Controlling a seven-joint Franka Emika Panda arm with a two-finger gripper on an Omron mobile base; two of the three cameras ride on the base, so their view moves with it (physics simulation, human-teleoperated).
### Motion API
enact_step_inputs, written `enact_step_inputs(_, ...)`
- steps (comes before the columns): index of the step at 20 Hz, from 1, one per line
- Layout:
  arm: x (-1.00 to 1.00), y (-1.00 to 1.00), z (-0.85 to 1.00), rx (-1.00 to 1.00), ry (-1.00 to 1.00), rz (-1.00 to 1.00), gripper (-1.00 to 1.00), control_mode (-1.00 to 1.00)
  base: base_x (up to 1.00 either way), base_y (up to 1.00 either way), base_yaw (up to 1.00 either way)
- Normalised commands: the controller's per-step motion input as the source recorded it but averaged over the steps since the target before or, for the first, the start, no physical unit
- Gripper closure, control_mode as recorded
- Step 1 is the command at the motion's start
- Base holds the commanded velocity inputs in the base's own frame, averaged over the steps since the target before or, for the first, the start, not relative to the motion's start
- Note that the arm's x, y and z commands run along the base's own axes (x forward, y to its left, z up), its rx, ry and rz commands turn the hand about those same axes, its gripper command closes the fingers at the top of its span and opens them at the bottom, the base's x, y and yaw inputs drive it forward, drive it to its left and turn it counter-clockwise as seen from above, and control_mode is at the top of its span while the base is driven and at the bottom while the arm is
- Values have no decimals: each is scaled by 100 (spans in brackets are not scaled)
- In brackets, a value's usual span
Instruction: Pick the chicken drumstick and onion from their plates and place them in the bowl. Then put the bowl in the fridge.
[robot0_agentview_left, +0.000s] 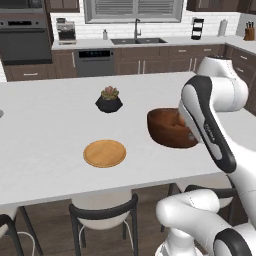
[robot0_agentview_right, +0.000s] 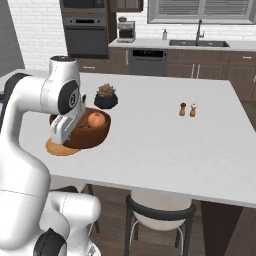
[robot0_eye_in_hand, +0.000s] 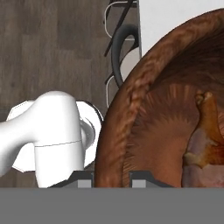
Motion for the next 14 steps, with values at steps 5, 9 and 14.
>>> enact_step_inputs(5, 0, 0, -14, 0, 0, 0, 100, -100, 0, 0, 0)
enact_step_inputs(9, 0, 0, -12, -1, 0, 0, 100, -100, 0, 0, 0)
enact_step_inputs(14, 0, 0, 0, 0, 0, 0, 100, 100, 0, 0, 0)
